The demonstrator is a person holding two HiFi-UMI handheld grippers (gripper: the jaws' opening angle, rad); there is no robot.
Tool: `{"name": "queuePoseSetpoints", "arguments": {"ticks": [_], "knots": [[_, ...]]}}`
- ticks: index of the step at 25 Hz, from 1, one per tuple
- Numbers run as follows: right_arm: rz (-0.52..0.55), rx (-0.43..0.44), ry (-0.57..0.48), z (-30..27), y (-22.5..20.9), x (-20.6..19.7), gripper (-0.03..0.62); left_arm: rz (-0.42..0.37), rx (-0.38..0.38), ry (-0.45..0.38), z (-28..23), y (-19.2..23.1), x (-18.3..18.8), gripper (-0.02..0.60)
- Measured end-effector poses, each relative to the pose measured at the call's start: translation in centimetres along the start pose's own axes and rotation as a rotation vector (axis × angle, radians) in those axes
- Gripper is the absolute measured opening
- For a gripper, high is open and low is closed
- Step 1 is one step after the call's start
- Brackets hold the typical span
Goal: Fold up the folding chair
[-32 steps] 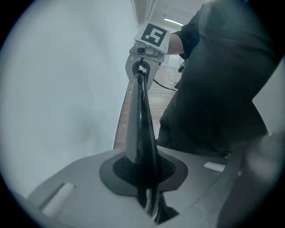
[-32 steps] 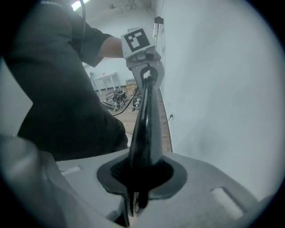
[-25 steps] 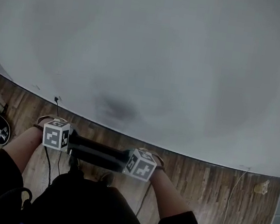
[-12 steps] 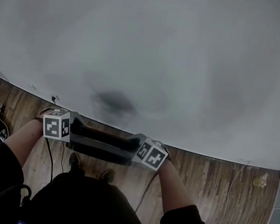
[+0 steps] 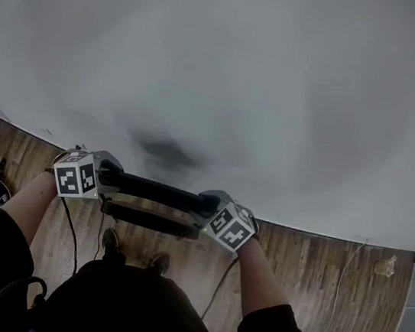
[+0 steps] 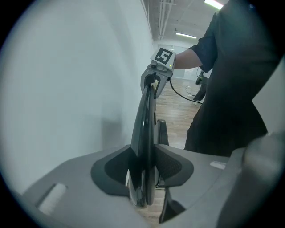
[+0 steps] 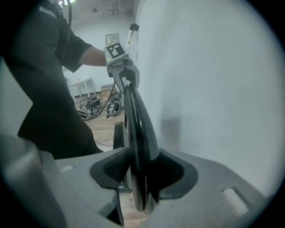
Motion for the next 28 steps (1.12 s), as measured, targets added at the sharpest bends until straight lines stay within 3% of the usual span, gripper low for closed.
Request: {"name": "queuePoseSetpoints", "arguments": {"ticks": [16, 28], "knots": [[-0.028, -0.206, 0.007, -1.0, -4.4, 0.2, 0.229, -0.067, 0.134, 0.067, 0.0, 4.3, 0.2, 0.183], [-0.06, -0.323, 0.035, -2.5, -8.2, 0.3, 0.258, -0.061, 0.26, 0.102, -0.5, 7.8, 0.0, 0.173]]}}
Point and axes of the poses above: the fingertips, and each gripper's own axes: z backward along the fingers, y to its left, x out of its top, the point moved 3 cm from there along z, backward along the fingers, and after that the axes turned 13 degrees about -y, right-handed, at the moved point
